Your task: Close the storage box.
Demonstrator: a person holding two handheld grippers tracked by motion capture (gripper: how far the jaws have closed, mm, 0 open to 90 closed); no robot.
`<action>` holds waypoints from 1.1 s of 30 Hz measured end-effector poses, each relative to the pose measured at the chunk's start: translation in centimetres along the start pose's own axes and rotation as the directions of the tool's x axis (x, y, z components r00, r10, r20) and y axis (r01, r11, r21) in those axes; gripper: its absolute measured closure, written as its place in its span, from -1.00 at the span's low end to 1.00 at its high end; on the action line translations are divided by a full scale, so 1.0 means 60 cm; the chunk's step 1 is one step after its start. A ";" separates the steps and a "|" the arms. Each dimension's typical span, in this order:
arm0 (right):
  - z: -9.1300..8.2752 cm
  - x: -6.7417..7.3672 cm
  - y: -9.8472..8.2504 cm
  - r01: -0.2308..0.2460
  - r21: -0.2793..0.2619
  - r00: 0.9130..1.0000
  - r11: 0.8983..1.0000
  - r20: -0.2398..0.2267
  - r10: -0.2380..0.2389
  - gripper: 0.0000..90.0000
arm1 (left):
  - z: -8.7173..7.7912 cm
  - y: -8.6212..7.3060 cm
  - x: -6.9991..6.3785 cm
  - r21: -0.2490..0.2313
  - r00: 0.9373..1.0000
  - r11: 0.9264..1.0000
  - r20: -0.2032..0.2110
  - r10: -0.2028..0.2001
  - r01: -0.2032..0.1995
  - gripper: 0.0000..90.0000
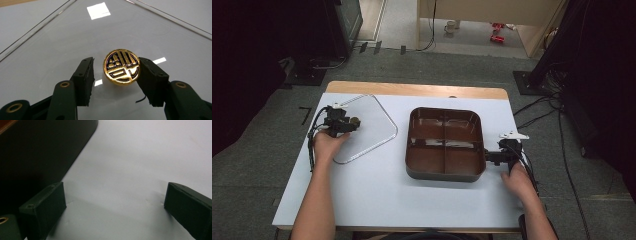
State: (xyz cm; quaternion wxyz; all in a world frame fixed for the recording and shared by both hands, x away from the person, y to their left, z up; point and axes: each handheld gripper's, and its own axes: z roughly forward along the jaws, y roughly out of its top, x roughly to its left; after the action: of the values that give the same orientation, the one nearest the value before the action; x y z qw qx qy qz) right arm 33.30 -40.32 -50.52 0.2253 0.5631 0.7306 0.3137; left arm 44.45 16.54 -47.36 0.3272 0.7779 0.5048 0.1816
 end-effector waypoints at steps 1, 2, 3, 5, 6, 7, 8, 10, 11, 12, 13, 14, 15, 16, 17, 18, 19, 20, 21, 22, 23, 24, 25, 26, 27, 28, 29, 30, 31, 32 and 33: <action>0.000 0.000 0.000 0.000 0.000 1.000 1.000 0.000 0.000 -0.93 | 0.000 0.000 0.000 0.000 1.000 1.000 0.000 0.000 0.000 0.13; 0.000 0.000 0.000 -0.001 0.000 1.000 1.000 0.000 0.001 -0.93 | 0.000 0.000 -0.003 -0.003 1.000 1.000 -0.001 0.012 -0.012 0.16; 0.000 0.000 0.000 -0.001 0.000 1.000 1.000 0.000 0.001 -0.93 | 0.000 0.000 -0.003 -0.003 1.000 1.000 -0.001 0.012 -0.012 0.19; 0.000 0.000 0.000 0.000 0.000 1.000 1.000 0.000 0.000 -0.93 | 0.004 -0.002 -0.007 -0.003 0.999 0.999 -0.004 0.034 -0.034 0.29; 0.000 0.000 0.000 0.000 0.000 1.000 1.000 0.000 0.000 -0.93 | 0.005 -0.002 -0.008 -0.006 0.999 0.999 -0.007 0.036 -0.036 0.29; 0.000 0.000 0.000 -0.001 0.000 1.000 1.000 0.000 0.001 -0.93 | 0.006 -0.002 -0.007 -0.004 0.999 0.999 -0.005 0.033 -0.033 0.29; 0.000 0.000 0.000 0.000 0.000 1.000 1.000 0.000 0.000 -0.93 | 0.006 -0.002 -0.007 -0.005 1.000 1.000 -0.005 0.031 -0.031 0.29; 0.000 0.000 0.000 0.000 0.000 1.000 1.000 0.000 0.000 -0.93 | 0.005 -0.001 -0.007 -0.003 1.000 1.000 -0.005 0.028 -0.028 0.30; 0.000 0.000 0.000 -0.001 0.000 1.000 1.000 0.000 0.001 -0.93 | 0.004 -0.001 -0.007 -0.005 1.000 1.000 -0.004 0.024 -0.024 0.30; 0.000 0.000 0.000 -0.001 0.000 1.000 1.000 0.000 0.001 -0.93 | 0.004 -0.001 -0.007 -0.005 1.000 1.000 -0.002 0.019 -0.019 0.31; 0.000 0.000 0.000 0.000 0.000 1.000 1.000 0.000 0.000 -0.93 | 0.004 0.000 -0.007 -0.005 1.000 1.000 -0.002 0.016 -0.016 0.31; 0.000 0.000 0.000 0.000 0.000 1.000 1.000 0.000 0.000 -0.93 | 0.004 0.001 -0.007 -0.002 1.000 1.000 -0.001 0.012 -0.012 0.31; 0.000 0.000 0.000 0.000 0.000 1.000 1.000 0.000 0.000 -0.93 | 0.004 0.001 -0.007 -0.002 1.000 1.000 -0.001 0.012 -0.012 0.31; 0.000 0.000 0.000 -0.001 0.000 1.000 1.000 0.000 0.001 -0.93 | 0.003 0.002 -0.007 0.001 1.000 1.000 -0.001 0.010 -0.010 0.31; 0.000 0.000 0.000 0.000 0.000 1.000 1.000 0.000 0.000 -0.93 | 0.002 0.003 -0.007 0.006 1.000 1.000 -0.003 0.011 -0.011 0.32; 0.000 0.000 0.000 0.000 0.000 1.000 1.000 0.000 0.000 -0.93 | 0.000 0.005 -0.008 0.014 1.000 1.000 -0.003 0.011 -0.011 0.32; 0.000 0.000 0.000 0.000 0.000 1.000 1.000 0.000 0.000 -0.93 | -0.002 0.007 -0.009 0.018 1.000 1.000 -0.005 0.010 -0.010 0.32; 0.000 0.000 0.000 0.000 0.000 1.000 1.000 0.000 0.000 -0.93 | -0.002 0.007 -0.009 0.018 1.000 1.000 -0.005 0.010 -0.010 0.32; 0.000 0.000 0.000 -0.001 0.000 1.000 1.000 0.000 0.001 -0.93 | -0.005 0.009 -0.009 0.021 1.000 1.000 -0.002 0.009 -0.009 0.32; 0.000 0.000 0.000 -0.001 0.000 1.000 1.000 0.000 0.001 -0.93 | -0.008 0.011 -0.010 0.012 1.000 1.000 0.001 0.006 -0.006 0.32; 0.000 0.000 0.000 -0.001 0.000 1.000 1.000 0.000 0.001 -0.93 | -0.015 0.015 -0.011 0.001 1.000 1.000 0.012 0.004 -0.004 0.32; 0.000 0.000 0.000 -0.001 0.000 1.000 1.000 0.000 0.001 -0.93 | -0.018 0.017 -0.012 -0.001 1.000 1.000 0.018 0.008 -0.008 0.32; 0.000 0.000 0.000 -0.001 0.000 1.000 1.000 0.000 0.001 -0.93 | -0.022 0.019 -0.014 -0.006 1.000 1.000 0.019 0.015 -0.015 0.32; 0.000 0.000 0.000 -0.001 0.000 1.000 1.000 0.000 0.001 -0.93 | -0.026 0.022 -0.016 -0.009 1.000 1.000 0.022 0.022 -0.022 0.32; 0.000 0.000 0.000 -0.001 0.000 1.000 1.000 0.000 0.001 -0.93 | -0.030 0.024 -0.019 -0.012 0.999 0.999 0.023 0.031 -0.031 0.32; 0.000 0.000 0.000 -0.001 0.000 1.000 1.000 0.000 0.001 -0.93 | -0.033 0.027 -0.021 -0.018 0.999 0.999 0.027 0.039 -0.039 0.32; 0.000 0.000 0.000 -0.001 0.000 1.000 1.000 0.000 0.001 -0.93 | -0.038 0.030 -0.024 -0.023 0.998 0.999 0.032 0.045 -0.045 0.32; 0.000 0.000 0.000 -0.001 0.000 1.000 1.000 0.000 0.001 -0.93 | -0.038 0.030 -0.024 -0.023 0.998 0.999 0.032 0.045 -0.045 0.32; 0.000 0.000 0.000 -0.001 0.000 1.000 1.000 0.000 0.001 -0.93 | -0.047 0.037 -0.029 -0.036 0.997 0.998 0.049 0.053 -0.052 0.32; 0.000 0.000 0.000 -0.001 0.000 1.000 1.000 0.000 0.001 -0.93 | -0.052 0.039 -0.032 -0.042 0.997 0.998 0.055 0.058 -0.055 0.32; 0.000 0.000 0.000 -0.001 0.000 1.000 1.000 0.000 0.001 -0.93 | -0.056 0.042 -0.035 -0.048 0.996 0.997 0.064 0.062 -0.059 0.32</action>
State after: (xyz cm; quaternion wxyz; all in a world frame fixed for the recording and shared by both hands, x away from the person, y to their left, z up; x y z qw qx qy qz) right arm 33.30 -40.32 -50.52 0.2252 0.5633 0.7305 0.3137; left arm 43.19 15.07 -43.07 0.3559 0.7905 0.4658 0.1774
